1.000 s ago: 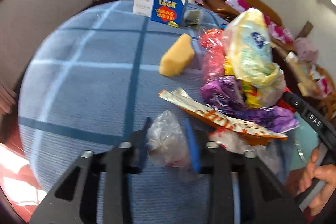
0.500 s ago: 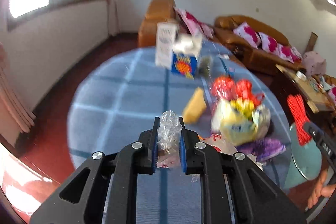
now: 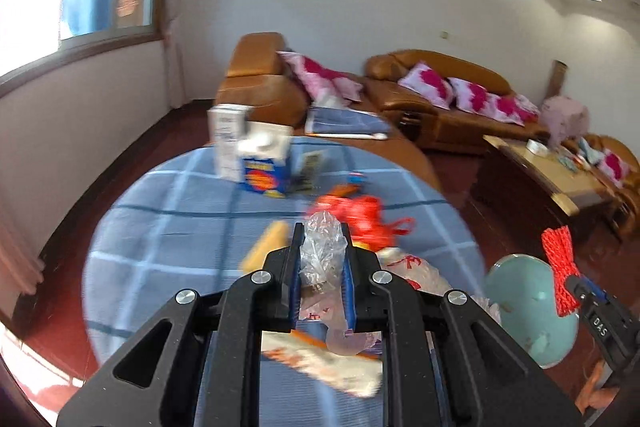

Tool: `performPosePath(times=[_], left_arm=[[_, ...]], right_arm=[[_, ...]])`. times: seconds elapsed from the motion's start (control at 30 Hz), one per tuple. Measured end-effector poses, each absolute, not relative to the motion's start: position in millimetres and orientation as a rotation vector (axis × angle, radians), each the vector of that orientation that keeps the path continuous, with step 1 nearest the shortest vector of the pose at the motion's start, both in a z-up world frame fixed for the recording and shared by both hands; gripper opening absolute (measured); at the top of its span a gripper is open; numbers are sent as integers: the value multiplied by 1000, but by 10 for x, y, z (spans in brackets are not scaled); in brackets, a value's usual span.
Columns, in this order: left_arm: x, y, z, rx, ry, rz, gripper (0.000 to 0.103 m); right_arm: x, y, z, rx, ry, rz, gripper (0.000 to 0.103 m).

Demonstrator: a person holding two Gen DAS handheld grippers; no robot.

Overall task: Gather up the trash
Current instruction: 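Carry the rope with the right tool into the teal bucket while the left tool drops the bag there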

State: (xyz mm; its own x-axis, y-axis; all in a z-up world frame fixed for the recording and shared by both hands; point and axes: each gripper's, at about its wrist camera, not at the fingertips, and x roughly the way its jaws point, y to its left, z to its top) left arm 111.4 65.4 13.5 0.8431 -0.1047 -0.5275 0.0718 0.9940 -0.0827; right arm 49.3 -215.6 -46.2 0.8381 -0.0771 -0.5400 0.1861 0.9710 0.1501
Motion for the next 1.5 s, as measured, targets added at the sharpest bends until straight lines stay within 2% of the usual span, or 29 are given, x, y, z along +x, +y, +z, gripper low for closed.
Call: performPosePath(times=[0.33,0.87,0.97,1.03,1.1,1.17,1.23,1.37,1.43,1.5], left_arm=[[1275,-361,-48,15,597,-272,16],[1467,-1528,-597,143,710,-439,16],[1487,-1657,-668,169,725,-445,21],[1485,-1687,-701,179,732,-445,31],[1490,-1703,-723,190,734,-440,39],[1488,-1702,-725,199,731,-427,42],[1500,-1671,-713,200,731,-413,53],[1478,-1596,-666,202,716,-379,64],[1480,-1547,-640,196,713,-368,73],[1477,-1480,-614,186,708,-357,76]], right_arm=[[355,-2817,-662,249,597,-295,20],[379,-3150,-990,287,682,-405,21],[388,-3160,-1041,294,699,-408,22],[395,-3170,-1075,307,711,-408,24],[399,-3180,-1087,319,718,-408,34],[379,-3186,-1081,325,710,-414,35],[365,-3179,-1058,325,702,-419,36],[342,-3157,-1002,323,681,-418,42],[329,-3120,-967,312,668,-419,48],[311,-3082,-927,302,653,-415,51]])
